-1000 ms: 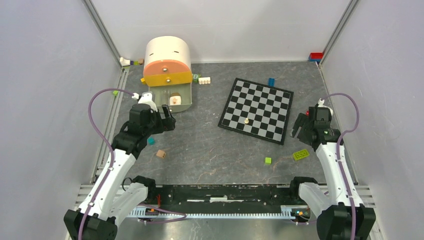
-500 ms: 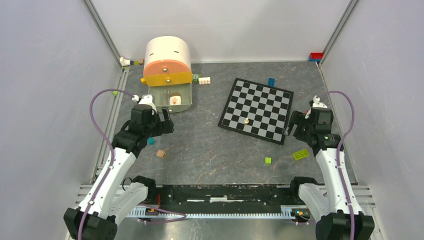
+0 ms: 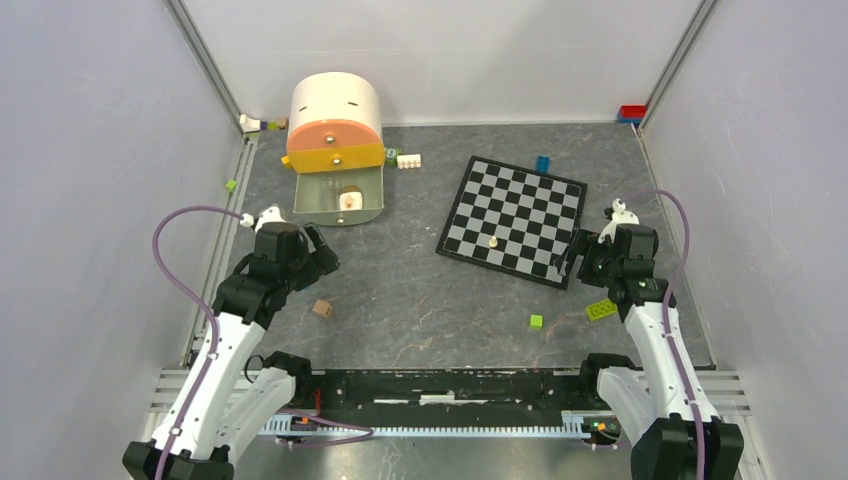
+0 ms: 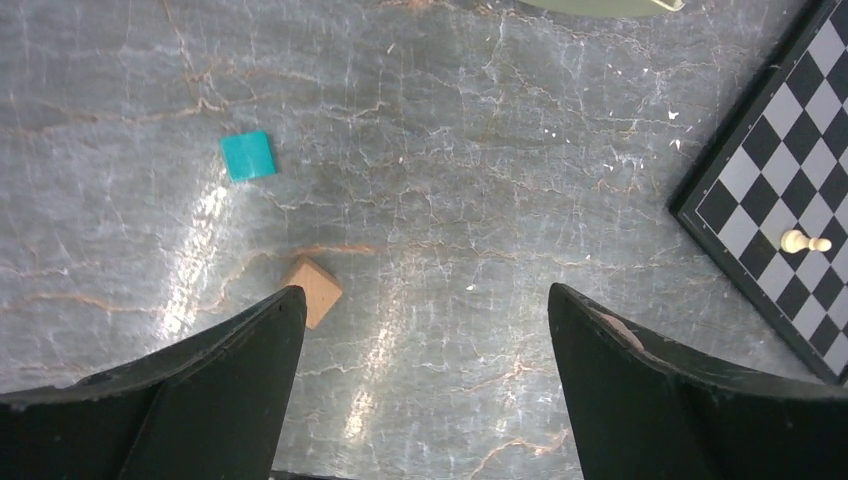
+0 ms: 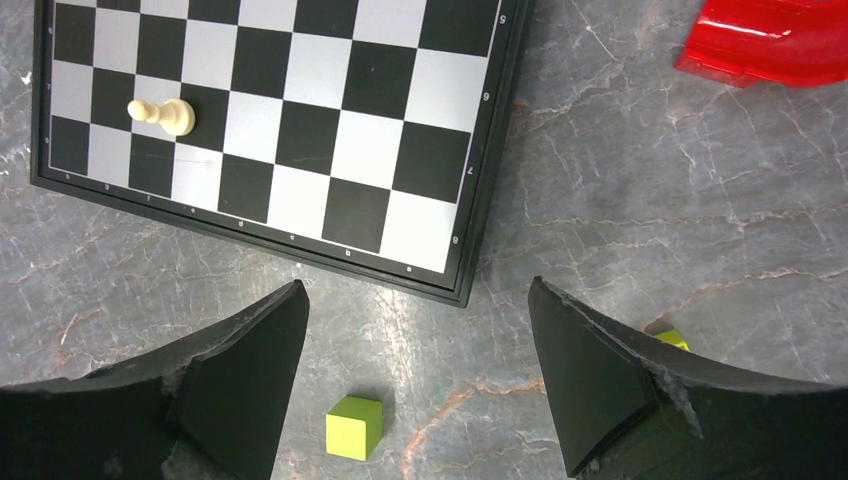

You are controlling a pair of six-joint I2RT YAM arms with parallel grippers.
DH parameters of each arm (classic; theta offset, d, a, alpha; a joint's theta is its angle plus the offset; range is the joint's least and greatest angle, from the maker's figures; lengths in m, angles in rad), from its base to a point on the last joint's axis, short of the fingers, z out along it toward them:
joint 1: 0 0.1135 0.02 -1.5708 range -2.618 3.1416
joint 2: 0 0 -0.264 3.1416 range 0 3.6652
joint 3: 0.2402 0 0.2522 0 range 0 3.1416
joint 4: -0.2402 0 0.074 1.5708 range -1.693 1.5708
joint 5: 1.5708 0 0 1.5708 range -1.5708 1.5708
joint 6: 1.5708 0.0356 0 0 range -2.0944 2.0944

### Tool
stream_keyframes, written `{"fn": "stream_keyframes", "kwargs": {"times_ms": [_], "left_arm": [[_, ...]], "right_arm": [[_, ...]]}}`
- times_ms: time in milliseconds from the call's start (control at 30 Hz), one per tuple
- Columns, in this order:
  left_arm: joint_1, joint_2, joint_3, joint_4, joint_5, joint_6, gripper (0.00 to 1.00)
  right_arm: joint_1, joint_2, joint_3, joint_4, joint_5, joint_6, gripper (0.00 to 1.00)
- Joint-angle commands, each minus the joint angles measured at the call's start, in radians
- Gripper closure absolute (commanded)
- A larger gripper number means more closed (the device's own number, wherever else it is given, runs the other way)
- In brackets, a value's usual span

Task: Organize the makeup
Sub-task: Close the drawer in the storage box.

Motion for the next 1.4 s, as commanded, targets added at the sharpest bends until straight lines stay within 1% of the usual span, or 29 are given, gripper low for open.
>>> {"fn": "stream_keyframes", "kwargs": {"times_ms": [0, 100, 200, 367, 467, 533, 633, 700, 900, 1000, 1200, 1367], "left_arm": [[-0.004, -0.026, -0.023, -0.023, -0.016, -0.187, 0.05], [-0.004, -0.021, -0.025, -0.023, -0.051, -0.204, 0.06], [-0.003, 0.002, -0.034, 0.014, -0.062, -0.200, 0.07], [-0.002, 0.108, -0.063, 0.143, -0.035, -0.202, 0.12], [-0.002, 0.198, -0.074, 0.243, 0.001, -0.206, 0.18], [-0.001, 0.252, -0.071, 0.295, 0.001, -0.207, 0.23], [0.009, 0.295, -0.076, 0.375, -0.007, -0.210, 0.31], [0.028, 0.329, -0.084, 0.419, -0.003, -0.212, 0.34], [0.128, 0.408, -0.138, 0.557, 0.088, -0.237, 0.38], [0.137, 0.423, -0.138, 0.563, 0.065, -0.217, 0.40], [0.147, 0.406, -0.165, 0.608, 0.018, -0.196, 0.41], [0.154, 0.450, -0.165, 0.679, -0.003, -0.197, 0.44]], "right_arm": [[-0.004, -0.001, -0.030, 0.110, -0.028, 0.036, 0.12], [-0.004, -0.014, -0.064, 0.152, -0.020, 0.079, 0.12], [-0.004, -0.032, -0.091, 0.192, -0.014, 0.117, 0.12], [-0.004, -0.030, -0.086, 0.196, -0.031, 0.127, 0.12], [-0.004, -0.034, -0.073, 0.172, -0.030, 0.110, 0.13], [-0.003, -0.043, -0.067, 0.152, -0.021, 0.099, 0.13], [-0.004, -0.064, -0.063, 0.126, -0.008, 0.087, 0.13], [-0.004, -0.075, -0.059, 0.110, -0.002, 0.084, 0.13], [-0.004, -0.100, -0.034, 0.074, -0.004, 0.080, 0.13], [-0.004, -0.125, -0.026, 0.075, -0.014, 0.069, 0.13], [-0.003, -0.182, 0.033, 0.091, -0.055, 0.068, 0.13], [-0.003, -0.223, 0.069, 0.109, -0.075, 0.115, 0.14]]}}
